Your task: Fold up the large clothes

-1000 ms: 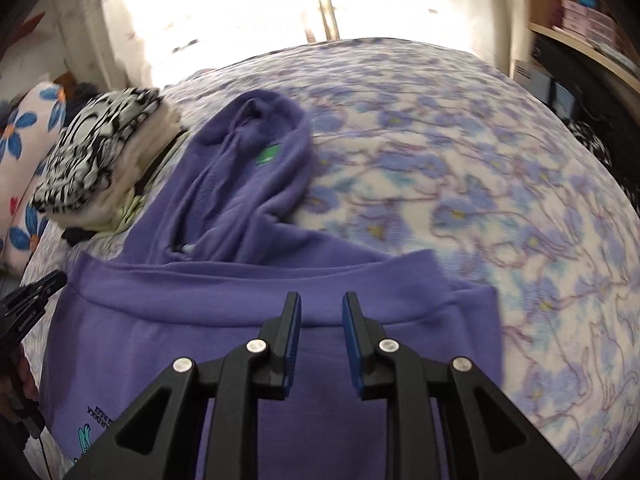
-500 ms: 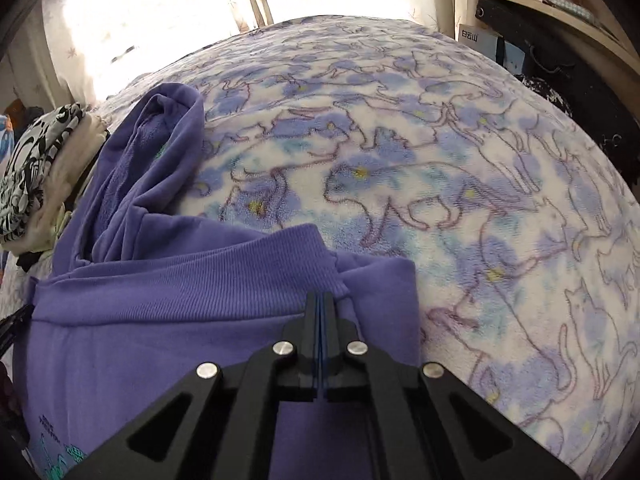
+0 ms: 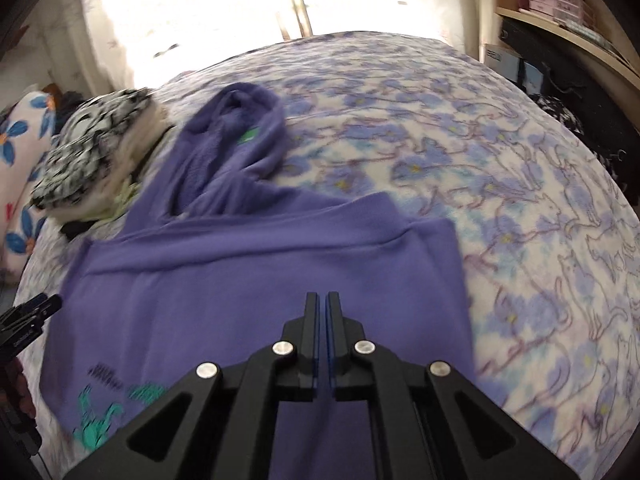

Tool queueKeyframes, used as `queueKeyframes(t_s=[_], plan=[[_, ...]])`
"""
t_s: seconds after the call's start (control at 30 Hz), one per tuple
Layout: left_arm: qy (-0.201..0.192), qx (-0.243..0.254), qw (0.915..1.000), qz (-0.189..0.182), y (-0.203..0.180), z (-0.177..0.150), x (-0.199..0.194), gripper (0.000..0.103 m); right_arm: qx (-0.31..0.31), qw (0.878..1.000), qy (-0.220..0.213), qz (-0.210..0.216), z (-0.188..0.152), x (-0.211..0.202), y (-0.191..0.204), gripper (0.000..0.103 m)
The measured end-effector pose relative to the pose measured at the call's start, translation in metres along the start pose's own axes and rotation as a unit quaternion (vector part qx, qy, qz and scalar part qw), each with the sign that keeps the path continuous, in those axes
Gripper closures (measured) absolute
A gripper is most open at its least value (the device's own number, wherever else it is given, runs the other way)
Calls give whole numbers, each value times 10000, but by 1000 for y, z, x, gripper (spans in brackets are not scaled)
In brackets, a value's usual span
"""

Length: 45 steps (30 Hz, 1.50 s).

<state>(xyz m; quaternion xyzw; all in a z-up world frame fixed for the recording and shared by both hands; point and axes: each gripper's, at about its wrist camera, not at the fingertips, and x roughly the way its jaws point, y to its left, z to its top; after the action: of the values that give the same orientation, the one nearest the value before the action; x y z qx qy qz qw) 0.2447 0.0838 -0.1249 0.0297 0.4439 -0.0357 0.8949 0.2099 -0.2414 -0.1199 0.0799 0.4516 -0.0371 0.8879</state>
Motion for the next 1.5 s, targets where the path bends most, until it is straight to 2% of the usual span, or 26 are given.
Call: queueKeyframes(t_s=[0.17,0.33,0.37,0.43,0.53,0.73,0.83,1.07,1.5], plan=[[71,-337,9985,-419,-13,-46,-31,51,-323,9980,73,535,-47,-20,49,100],[198,-375,9978,-518,-29,-83,-34,51,-436,9965,31,708,-77,-27,76,100],[244,-377,9981,-432,-30,-88,-32,51,-418,9967,46,692,-82,-26,77,100],[222,-353,9989,-194,-27,-96,-29,51,-366,9975,173,572,-91,-21,72,100],[152,-415,9990,-80,-15,-101,-28,50,-121,9986,281,443,-101,-18,43,101],[76,-454,9989,-77,6,-106,-28,50,217,9987,140,-445,-109,-32,-27,101],[44,-422,9991,-63,8,-108,-26,50,444,9976,170,-511,-111,-36,-51,102],[94,-371,9993,-9,6,-107,-23,49,329,9963,248,-749,-114,-34,-48,102],[385,-207,9990,-124,-1,-102,-17,33,475,9943,598,-742,-108,-26,-50,101]])
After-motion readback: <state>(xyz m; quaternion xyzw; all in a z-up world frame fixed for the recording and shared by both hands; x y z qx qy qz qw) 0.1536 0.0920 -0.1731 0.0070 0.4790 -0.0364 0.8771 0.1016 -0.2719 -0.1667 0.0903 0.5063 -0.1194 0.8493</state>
